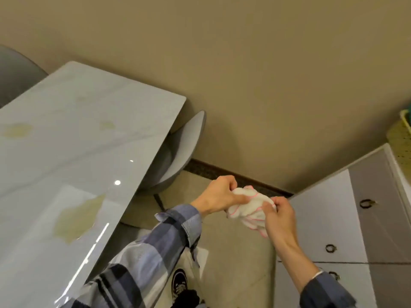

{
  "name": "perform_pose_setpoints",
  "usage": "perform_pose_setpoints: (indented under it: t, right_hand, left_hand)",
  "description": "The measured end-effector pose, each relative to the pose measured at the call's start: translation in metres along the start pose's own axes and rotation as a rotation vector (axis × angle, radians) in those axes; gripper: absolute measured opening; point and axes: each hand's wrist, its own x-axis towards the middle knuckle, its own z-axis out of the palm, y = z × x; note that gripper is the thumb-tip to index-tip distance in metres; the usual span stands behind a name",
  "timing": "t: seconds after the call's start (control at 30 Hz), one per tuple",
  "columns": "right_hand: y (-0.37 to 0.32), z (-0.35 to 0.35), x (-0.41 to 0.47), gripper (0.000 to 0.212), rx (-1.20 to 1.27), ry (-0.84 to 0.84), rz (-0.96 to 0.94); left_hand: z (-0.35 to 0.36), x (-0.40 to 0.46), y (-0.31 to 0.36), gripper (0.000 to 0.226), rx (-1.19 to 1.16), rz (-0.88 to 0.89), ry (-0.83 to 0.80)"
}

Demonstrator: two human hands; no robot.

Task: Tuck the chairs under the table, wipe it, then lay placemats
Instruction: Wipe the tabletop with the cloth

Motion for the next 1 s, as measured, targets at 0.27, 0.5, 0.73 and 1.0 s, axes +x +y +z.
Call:
perform_pose_setpoints:
  t: [0.27,0.5,0.73,1.0]
  right_hand:
    - [-0.072,0.121,0.044,0.002,-0.095,-0.457,-0.183]
    - [-0.122,0.181,0.068,0.011,-0.278,-0.933,-0.272]
    - [-0.149,0.230,0.090,0.025,-0.306,-1.123,-0.368]
    - [-0.152,0.276,0.082,0.017,-0.266,-1.124,-0.434]
  left_hand:
    - [-0.121,-0.014,-0.063,0.043,0.083,-0.129,0.315]
    - [-0.159,-0.025,-0.086,0.029,0.072,-0.285,0.604]
    - [-0.159,-0.048,-0.101,0.038,-0.072,-0.478,0.878]
    - [-0.161,-0.075,-0.131,0.035,-0.252,-0.565,1.119]
